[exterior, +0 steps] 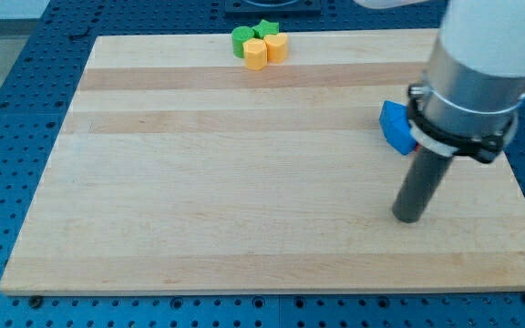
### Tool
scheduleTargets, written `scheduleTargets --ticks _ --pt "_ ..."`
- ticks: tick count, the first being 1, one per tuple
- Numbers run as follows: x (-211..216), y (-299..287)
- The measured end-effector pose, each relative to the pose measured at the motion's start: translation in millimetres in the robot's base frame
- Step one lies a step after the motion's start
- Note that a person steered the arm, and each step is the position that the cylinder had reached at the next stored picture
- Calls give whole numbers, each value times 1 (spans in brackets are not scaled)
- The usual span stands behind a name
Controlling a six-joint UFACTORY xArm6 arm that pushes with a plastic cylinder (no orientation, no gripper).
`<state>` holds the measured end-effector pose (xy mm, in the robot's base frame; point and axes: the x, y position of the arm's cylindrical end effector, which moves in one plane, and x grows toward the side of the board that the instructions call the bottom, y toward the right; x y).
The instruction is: Move blue triangle above the red circle
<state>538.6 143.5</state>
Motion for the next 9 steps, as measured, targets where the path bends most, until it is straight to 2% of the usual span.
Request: scheduleTargets --ticks 2,7,9 --pt "-66 -1" --pt "-156 5" --pt "-169 -1"
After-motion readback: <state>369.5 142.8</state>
